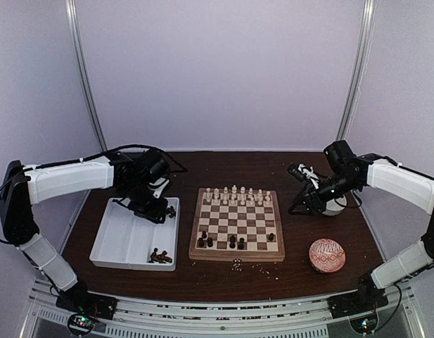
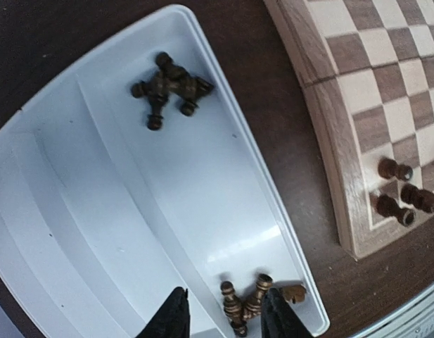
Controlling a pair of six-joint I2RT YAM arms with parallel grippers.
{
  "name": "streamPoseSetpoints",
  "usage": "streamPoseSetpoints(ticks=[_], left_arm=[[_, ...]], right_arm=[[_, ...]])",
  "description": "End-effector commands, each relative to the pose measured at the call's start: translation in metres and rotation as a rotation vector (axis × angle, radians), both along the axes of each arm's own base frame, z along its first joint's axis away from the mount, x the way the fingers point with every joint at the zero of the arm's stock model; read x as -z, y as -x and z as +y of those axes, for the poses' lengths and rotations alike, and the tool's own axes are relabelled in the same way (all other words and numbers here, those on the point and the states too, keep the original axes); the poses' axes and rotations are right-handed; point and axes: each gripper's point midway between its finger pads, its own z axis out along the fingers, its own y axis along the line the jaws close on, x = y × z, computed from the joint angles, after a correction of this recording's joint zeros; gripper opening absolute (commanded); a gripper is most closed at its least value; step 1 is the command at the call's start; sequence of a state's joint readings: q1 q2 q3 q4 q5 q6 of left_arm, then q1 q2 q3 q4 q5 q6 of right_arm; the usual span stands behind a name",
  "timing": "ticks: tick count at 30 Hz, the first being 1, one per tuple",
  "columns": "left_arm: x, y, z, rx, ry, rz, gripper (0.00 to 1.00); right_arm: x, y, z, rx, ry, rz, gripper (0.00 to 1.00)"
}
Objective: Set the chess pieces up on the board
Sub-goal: Pick up the chess pile from the storage box.
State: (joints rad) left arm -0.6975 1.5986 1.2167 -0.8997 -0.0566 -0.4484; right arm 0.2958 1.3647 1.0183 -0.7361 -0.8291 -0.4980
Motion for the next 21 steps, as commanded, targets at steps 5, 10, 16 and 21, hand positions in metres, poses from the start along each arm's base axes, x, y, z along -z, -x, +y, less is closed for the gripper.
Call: streamPoseSetpoints(ticks=[5,10,16,21], left_arm=[[0.029,0.062,-0.008,-0.030,-0.040,0.137,0.32],[0.042,0.068,0.007,-0.146,-0.076,0.145,0.31],[0.057,0.068,0.004,-0.130,-0.096,0.169,0.26],[0.067,0.069,0.008,-0.141,-0.126,0.183,0.24]], right_arm=[[0.005,0.002,0.000,-0.004,-0.006,0.012,0.56],[0.007,0.003,0.001,-0.009,-0.012,0.022,0.56],[0.009,0.005,0.003,-0.025,-0.023,0.035,0.54],[0.010,0.007,0.002,-0.031,-0.020,0.034,0.53]])
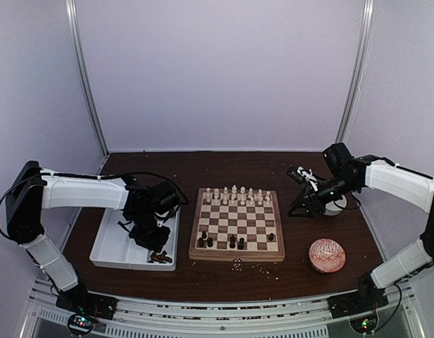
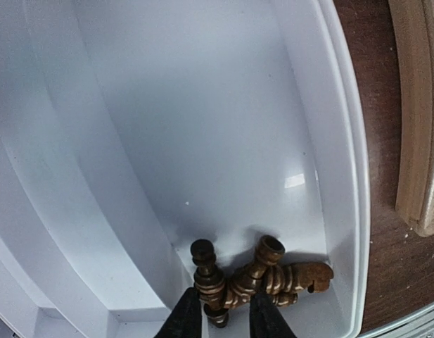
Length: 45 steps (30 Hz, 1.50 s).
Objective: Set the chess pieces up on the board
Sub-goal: Pick up the chess pile from the storage box.
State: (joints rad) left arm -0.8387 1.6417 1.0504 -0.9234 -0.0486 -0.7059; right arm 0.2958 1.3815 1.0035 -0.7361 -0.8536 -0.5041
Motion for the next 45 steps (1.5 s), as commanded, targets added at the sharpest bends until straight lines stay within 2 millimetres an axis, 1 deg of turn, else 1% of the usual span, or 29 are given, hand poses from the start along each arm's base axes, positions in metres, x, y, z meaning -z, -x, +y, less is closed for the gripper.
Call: streamPoseSetpoints(ticks=[1,3,6,12,14,16,21,23,25,28,30,33,35,41,45], left_arm=[[0.008,-0.002,0.006,-0.042,-0.033,-0.007,0.24],[0.011,-0.001,0.011,-0.080,-0.054,-0.010,0.26],[0.017,-0.001,0.015,-0.107,-0.079,-0.006,0.27],[0.038,-0.001,0.006,-0.095,-0.087,0.040,0.25],[0.038,-0.007,0.001,-0.083,-0.077,0.028,0.24],[0.038,-0.015,-0.008,-0.051,-0.056,0.012,0.24],[0.036,-0.034,-0.026,0.003,-0.039,-0.023,0.16],[0.034,-0.040,-0.029,0.015,-0.041,-0.040,0.14],[0.032,-0.043,-0.028,0.016,-0.045,-0.048,0.14],[0.028,-0.040,-0.024,0.026,-0.053,-0.041,0.28],[0.027,-0.034,-0.020,0.042,-0.060,-0.018,0.32],[0.029,-0.020,-0.018,0.076,-0.039,0.026,0.33],[0.030,-0.015,-0.016,0.087,-0.031,0.035,0.34],[0.026,-0.008,-0.011,0.095,-0.040,0.053,0.36],[0.024,0.000,-0.003,0.093,-0.053,0.071,0.36]], right_arm=[[0.003,0.003,0.000,-0.017,-0.009,0.000,0.53],[0.003,0.003,0.000,-0.018,-0.010,0.001,0.53],[0.004,0.004,0.001,-0.023,-0.014,0.006,0.53],[0.004,0.005,0.001,-0.033,-0.018,0.013,0.52],[0.004,0.006,0.001,-0.034,-0.017,0.009,0.52],[0.004,0.005,0.001,-0.032,-0.016,0.008,0.52],[0.003,0.006,0.000,-0.030,-0.012,0.001,0.52],[0.003,0.006,0.000,-0.029,-0.010,-0.001,0.52],[0.003,0.006,-0.001,-0.027,-0.008,-0.002,0.52],[0.004,0.006,-0.001,-0.026,-0.009,-0.001,0.52],[0.005,0.006,0.000,-0.026,-0.008,0.002,0.52],[0.006,0.005,0.000,-0.026,-0.008,0.005,0.52],[0.007,0.005,0.000,-0.026,-0.009,0.008,0.52],[0.007,0.005,0.000,-0.027,-0.010,0.013,0.52],[0.008,0.005,0.001,-0.026,-0.012,0.015,0.52]])
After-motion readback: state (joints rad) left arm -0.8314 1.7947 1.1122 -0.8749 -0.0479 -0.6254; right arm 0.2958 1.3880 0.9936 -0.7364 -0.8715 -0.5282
